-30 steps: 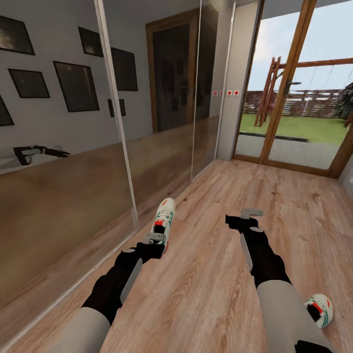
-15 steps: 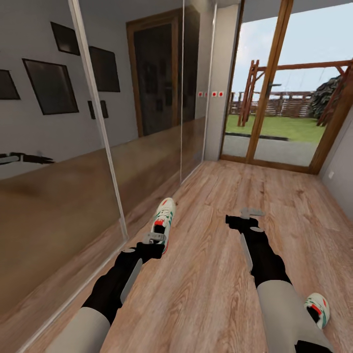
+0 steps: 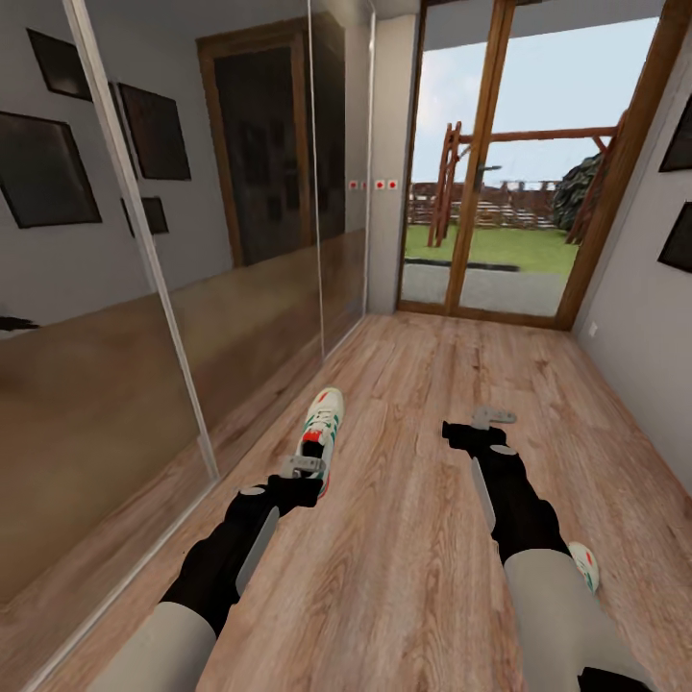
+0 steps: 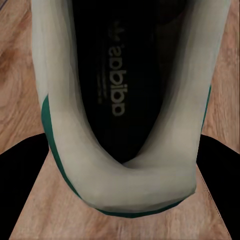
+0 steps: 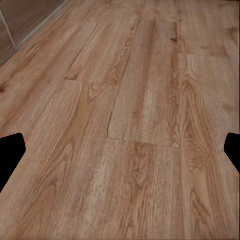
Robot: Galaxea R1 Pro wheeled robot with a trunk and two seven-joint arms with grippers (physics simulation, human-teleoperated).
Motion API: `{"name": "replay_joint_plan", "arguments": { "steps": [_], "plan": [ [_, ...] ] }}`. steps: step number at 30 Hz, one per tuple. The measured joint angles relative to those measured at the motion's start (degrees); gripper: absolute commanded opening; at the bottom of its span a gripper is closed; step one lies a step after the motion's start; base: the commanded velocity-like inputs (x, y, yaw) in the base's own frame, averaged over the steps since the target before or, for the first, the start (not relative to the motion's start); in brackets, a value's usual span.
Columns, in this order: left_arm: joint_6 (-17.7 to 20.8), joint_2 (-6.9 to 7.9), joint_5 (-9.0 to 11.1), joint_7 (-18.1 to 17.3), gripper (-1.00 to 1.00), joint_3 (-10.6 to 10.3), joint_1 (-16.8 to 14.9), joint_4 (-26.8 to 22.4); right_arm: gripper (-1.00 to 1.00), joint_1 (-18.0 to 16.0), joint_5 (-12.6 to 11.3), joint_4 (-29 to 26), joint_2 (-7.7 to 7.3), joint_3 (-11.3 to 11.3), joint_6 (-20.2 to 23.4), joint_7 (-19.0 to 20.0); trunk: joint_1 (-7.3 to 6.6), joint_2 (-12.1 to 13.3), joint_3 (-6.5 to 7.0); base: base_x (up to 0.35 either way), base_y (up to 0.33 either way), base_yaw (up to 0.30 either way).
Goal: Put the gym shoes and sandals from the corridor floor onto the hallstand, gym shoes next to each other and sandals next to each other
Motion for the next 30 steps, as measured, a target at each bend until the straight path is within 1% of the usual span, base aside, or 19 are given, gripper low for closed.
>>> {"name": "replay_joint_plan", "arguments": {
  "steps": [5,8,15,22,30],
  "plan": [
    [-0.01,0.0,-0.02,-0.03,-1.0,0.0,0.0,0.0,1.0,0.0,0.0,0.04,0.0,0.06,0.0,0.0,0.0,0.0,0.16,0.013,0.0,-0.242],
    [-0.01,0.0,0.05,-0.05,-1.0,0.0,0.0,0.0,1.0,0.0,0.0,0.04,0.0,0.08,0.0,0.0,-0.02,0.0,0.26,0.178,0.0,-0.242],
    [-0.01,0.08,0.08,-0.05,-1.0,0.07,0.0,0.08,1.0,0.0,0.01,0.05,0.0,0.08,0.0,0.0,-0.04,0.0,0.48,0.32,0.0,-0.219],
    [0.06,0.09,0.08,-0.08,-1.0,0.03,0.01,0.08,1.0,-0.01,0.01,0.05,0.01,0.08,-0.01,0.0,-0.04,0.0,0.51,0.343,0.0,-0.047],
    [0.05,0.07,0.15,-0.08,-1.0,0.01,0.0,0.09,1.0,0.0,0.01,-0.02,0.0,0.05,0.0,0.0,-0.04,0.0,0.66,0.343,0.0,-0.244]
  ]
}}
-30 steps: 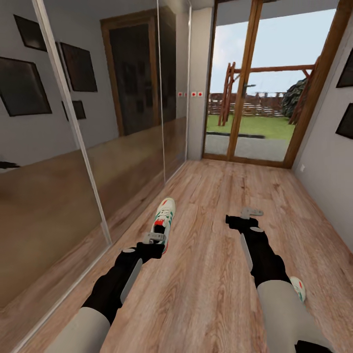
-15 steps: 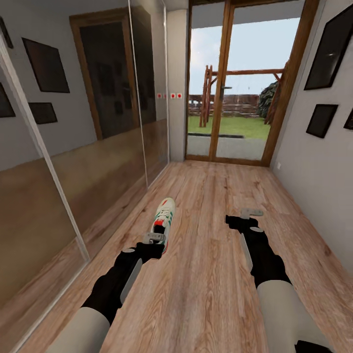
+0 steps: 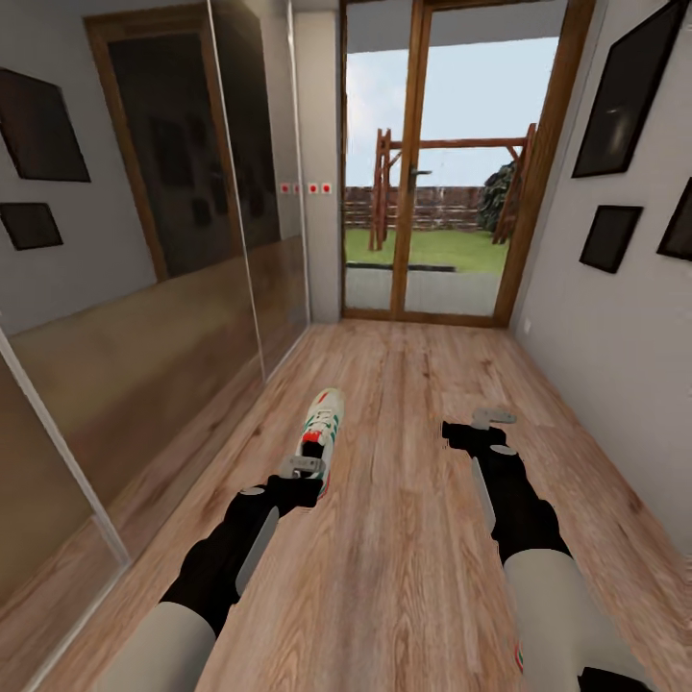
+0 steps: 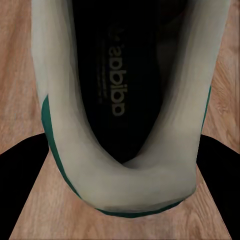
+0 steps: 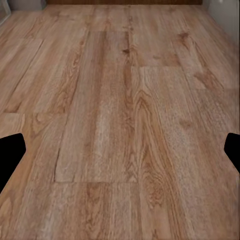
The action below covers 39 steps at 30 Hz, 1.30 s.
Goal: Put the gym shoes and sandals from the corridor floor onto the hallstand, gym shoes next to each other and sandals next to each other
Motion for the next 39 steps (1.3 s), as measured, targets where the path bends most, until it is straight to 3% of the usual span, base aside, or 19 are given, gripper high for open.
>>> {"name": "replay_joint_plan", "arguments": {
  "steps": [6,31,39],
  "plan": [
    [-0.06,0.02,-0.08,0.01,-1.0,-0.01,0.0,0.0,1.0,0.0,0.0,-0.01,0.0,-0.05,0.0,0.0,0.03,0.0,0.14,0.185,0.0,-0.28],
    [-0.06,0.02,-0.08,0.0,-1.0,0.0,0.0,0.0,1.0,0.0,0.0,-0.02,0.0,-0.05,0.0,0.0,0.03,0.0,0.78,0.006,0.0,-0.281],
    [-0.06,0.02,-0.07,0.01,-1.0,0.07,0.0,0.0,1.0,-0.01,0.0,-0.01,0.0,-0.05,0.0,0.0,0.0,0.0,0.99,0.235,0.0,-0.281]
  ]
}}
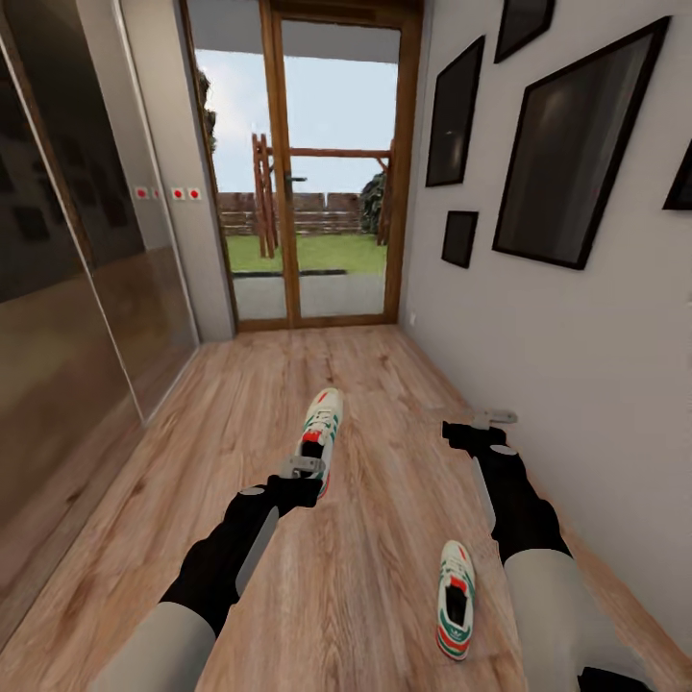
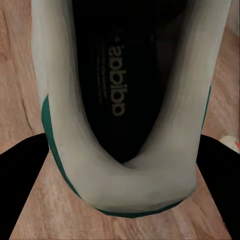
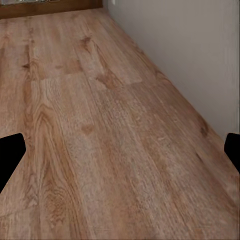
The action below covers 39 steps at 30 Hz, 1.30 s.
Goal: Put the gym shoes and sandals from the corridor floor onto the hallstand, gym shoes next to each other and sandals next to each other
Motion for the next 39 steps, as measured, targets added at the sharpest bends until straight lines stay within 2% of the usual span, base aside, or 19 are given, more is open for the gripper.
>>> {"name": "replay_joint_plan", "arguments": {
  "steps": [6,20,24,27,28,29,33,37,39],
  "plan": [
    [0.0,0.0,-0.01,-0.01,-1.0,-0.03,0.0,-0.01,1.0,0.01,0.0,0.06,0.0,0.08,0.0,0.0,0.02,0.0,0.13,0.249,0.0,-0.202],
    [0.0,0.0,0.0,0.0,-1.0,0.01,0.0,0.0,1.0,0.01,-0.01,0.06,0.0,0.07,0.0,0.0,0.03,0.0,0.44,0.01,0.0,-0.22],
    [0.01,-0.03,0.02,-0.01,-1.0,-0.02,0.01,-0.05,1.0,0.0,0.0,0.09,0.02,0.18,-0.01,0.01,0.03,0.0,0.48,0.0,0.0,-0.036],
    [0.11,-0.14,0.11,-0.01,-1.0,0.07,0.0,-2.26,1.0,0.0,0.05,0.09,0.03,0.26,-0.01,0.03,0.03,0.0,0.49,0.0,0.0,-0.003],
    [0.22,-0.44,0.33,0.0,-1.0,0.08,-0.16,-5.28,1.0,0.0,0.08,0.18,0.01,0.26,-0.01,0.06,0.03,0.0,0.49,0.0,0.0,0.0],
    [0.23,-0.7,0.45,0.0,-1.0,0.07,-0.4,-6.08,1.0,0.0,0.09,0.23,0.03,0.28,-0.01,0.07,0.03,0.0,0.49,0.0,0.0,0.0],
    [0.19,-1.09,0.36,0.08,-1.0,0.08,-1.28,-6.8,1.0,0.0,0.09,0.88,0.15,0.48,-0.46,-0.05,0.03,0.0,0.48,0.0,0.0,0.0],
    [0.19,-1.12,0.31,0.14,-1.0,0.0,-1.37,-6.86,1.0,0.01,-0.02,4.25,0.21,0.45,-0.77,-0.03,0.04,0.01,0.48,0.0,0.0,0.0],
    [0.19,-1.13,0.35,0.11,-1.0,-0.09,-1.39,-6.89,1.0,0.02,-0.15,10.68,0.21,0.45,-2.1,-0.06,0.04,0.01,0.48,0.0,0.0,0.0]
  ]
}}
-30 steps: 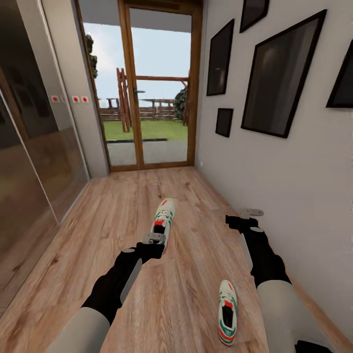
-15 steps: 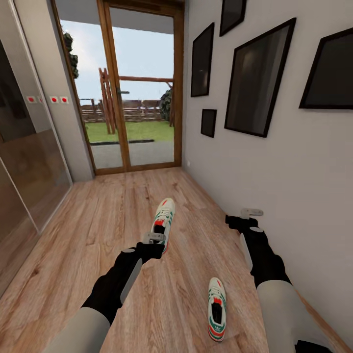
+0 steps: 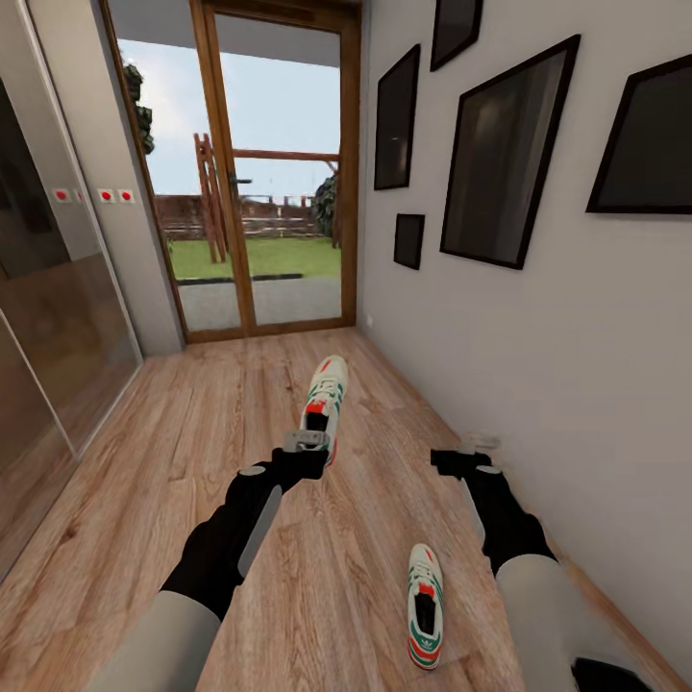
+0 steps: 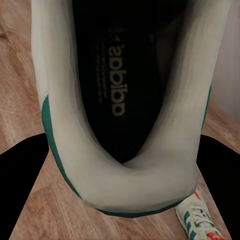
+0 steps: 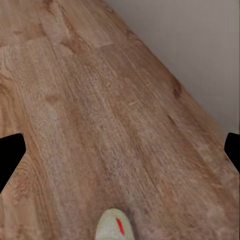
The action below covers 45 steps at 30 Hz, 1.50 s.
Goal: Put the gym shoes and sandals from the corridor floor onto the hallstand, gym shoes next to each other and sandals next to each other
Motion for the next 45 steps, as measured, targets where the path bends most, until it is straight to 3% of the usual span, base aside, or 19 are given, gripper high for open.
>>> {"name": "replay_joint_plan", "arguments": {
  "steps": [3,7,14,19,25,35,45],
  "plan": [
    [0.0,-0.07,0.06,-0.01,-1.0,-0.09,-0.01,0.0,1.0,0.0,0.01,11.72,-0.02,0.0,-9.6,-0.04,0.0,0.0,0.0,0.0,0.002,0.0],
    [0.03,-0.02,0.04,-0.01,-1.0,-0.08,-0.01,-0.01,1.0,0.0,-0.06,20.87,0.05,0.02,-18.74,-0.03,0.0,0.0,0.0,0.0,0.177,0.0],
    [0.02,0.0,0.07,-0.02,-1.0,-0.08,-0.01,-0.01,1.0,0.11,-0.14,30.99,0.08,-0.06,-21.89,0.05,0.0,-0.01,0.0,0.0,0.231,0.0],
    [0.0,0.0,0.04,-0.02,-1.0,-0.09,-0.01,0.0,1.0,0.39,-3.05,36.82,0.05,-0.2,-32.08,0.09,0.0,-0.01,0.0,0.0,0.025,0.0],
    [0.0,0.0,0.09,-0.07,-1.0,-0.15,-0.01,0.0,1.0,0.43,-8.88,38.89,0.01,-0.39,-34.99,0.12,-0.01,-0.01,0.0,0.0,0.003,0.0],
    [-0.08,-0.07,0.1,-0.18,-1.0,-0.26,-0.01,0.0,1.0,0.43,-9.95,39.17,-0.31,-0.53,-38.27,0.13,-0.01,-0.01,0.0,0.0,0.0,-0.004],
    [-0.11,-0.1,0.07,-0.2,-1.0,-0.46,-0.02,-0.02,1.0,0.44,-10.04,39.19,-0.35,-0.51,-38.82,0.13,-0.01,-0.01,0.0,0.0,0.0,-0.217]
  ]
}}
